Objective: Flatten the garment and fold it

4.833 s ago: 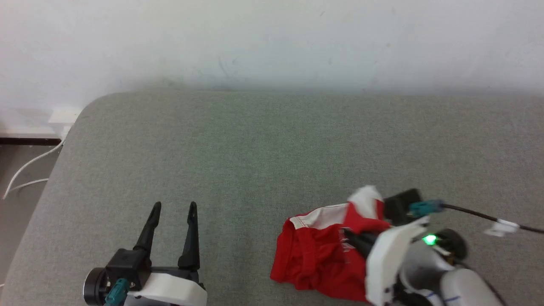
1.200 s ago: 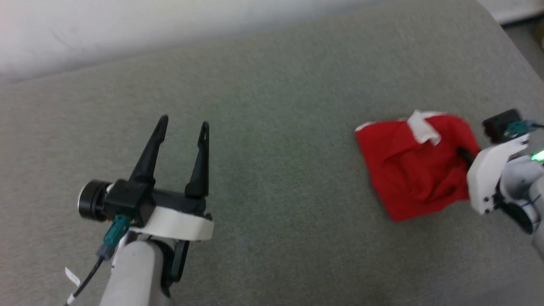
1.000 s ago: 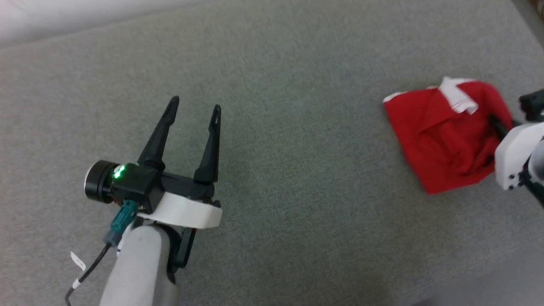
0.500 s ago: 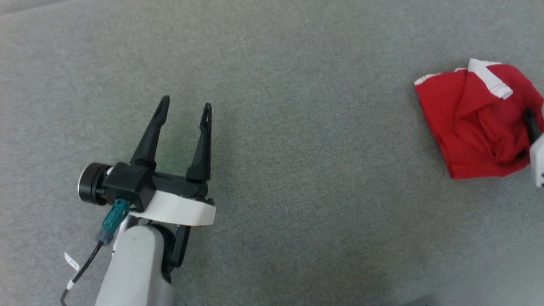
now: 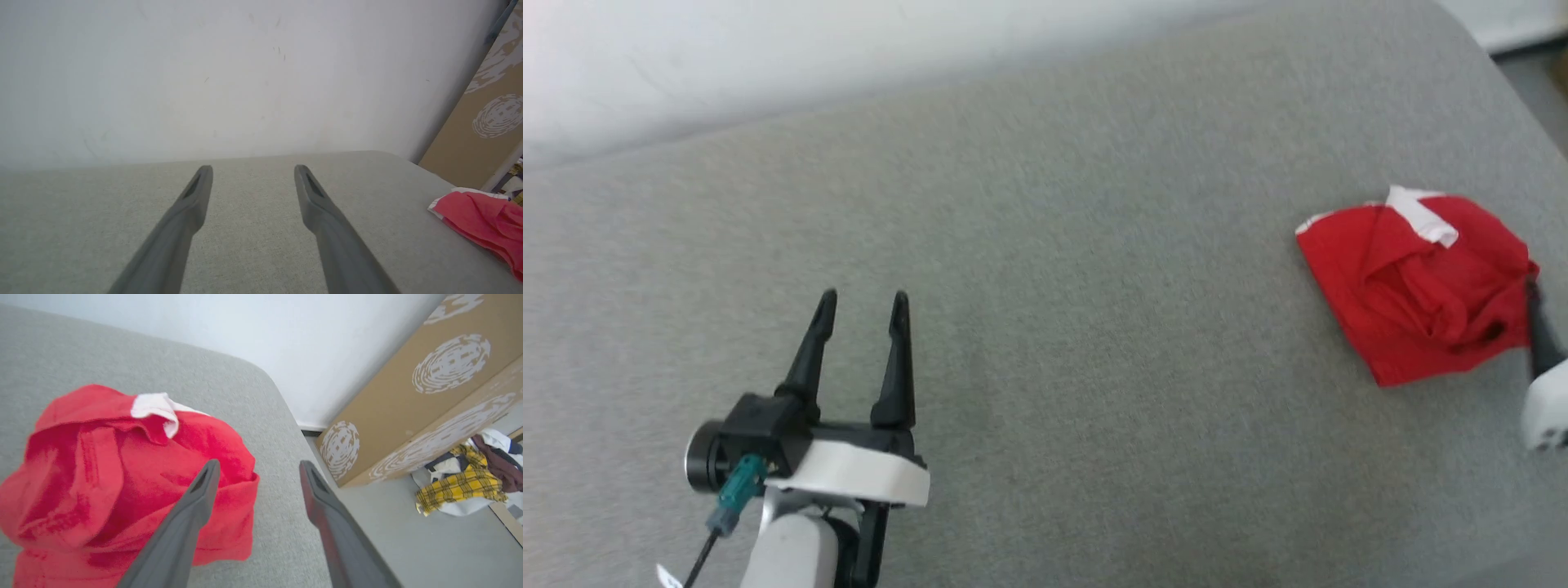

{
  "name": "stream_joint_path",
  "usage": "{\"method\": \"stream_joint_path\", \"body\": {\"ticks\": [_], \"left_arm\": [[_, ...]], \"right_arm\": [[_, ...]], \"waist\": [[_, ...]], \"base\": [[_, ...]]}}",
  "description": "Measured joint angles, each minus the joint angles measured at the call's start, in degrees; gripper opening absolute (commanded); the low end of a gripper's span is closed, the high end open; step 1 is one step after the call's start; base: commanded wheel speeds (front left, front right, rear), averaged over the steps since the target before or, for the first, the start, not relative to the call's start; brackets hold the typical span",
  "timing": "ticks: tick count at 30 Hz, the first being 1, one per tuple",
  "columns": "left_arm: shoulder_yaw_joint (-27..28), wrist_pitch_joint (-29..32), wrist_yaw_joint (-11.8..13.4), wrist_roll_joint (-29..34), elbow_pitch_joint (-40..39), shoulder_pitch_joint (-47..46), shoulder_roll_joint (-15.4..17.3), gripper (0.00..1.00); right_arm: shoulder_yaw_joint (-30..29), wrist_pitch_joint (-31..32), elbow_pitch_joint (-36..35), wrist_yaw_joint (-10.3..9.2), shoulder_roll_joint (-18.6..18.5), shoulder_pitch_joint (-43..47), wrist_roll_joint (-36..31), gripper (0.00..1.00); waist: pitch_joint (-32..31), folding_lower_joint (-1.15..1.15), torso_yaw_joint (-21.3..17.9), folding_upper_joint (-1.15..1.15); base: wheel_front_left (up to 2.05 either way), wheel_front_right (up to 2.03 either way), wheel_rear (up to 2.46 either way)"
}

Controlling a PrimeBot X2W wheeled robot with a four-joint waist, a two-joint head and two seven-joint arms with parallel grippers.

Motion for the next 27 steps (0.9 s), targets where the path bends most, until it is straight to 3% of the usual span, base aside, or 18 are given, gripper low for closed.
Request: {"method": "stream_joint_path", "body": {"ticks": [6,13,20,27], "left_arm": [[0.73,-0.01,0.52,-0.93,0.35,1.52,-0.22,1.0],[3.67,-0.01,0.92,-0.9,1.15,2.24,-0.21,1.0],[5.23,0.0,-0.63,-0.75,4.86,2.74,1.25,1.0],[5.15,0.13,-1.91,-1.22,7.69,5.1,3.36,1.0]], "right_arm": [[-1.6,0.63,-16.35,-0.02,8.57,11.12,-0.19,1.0],[3.88,4.5,-27.76,-0.01,16.82,14.79,1.57,1.0],[5.89,4.61,-33.73,-0.01,20.24,15.86,3.44,1.0],[3.96,6.21,-39.46,-0.02,21.23,24.73,5.15,1.0]], "waist": [[-3.59,0.0,4.01,0.0],[-6.07,0.01,9.59,0.0],[-8.24,0.02,13.41,0.0],[-11.09,0.01,14.9,0.0]], "base": [[0.0,0.0,0.0],[0.0,0.0,0.0],[0.0,0.0,0.0],[0.0,0.0,0.0]]}}
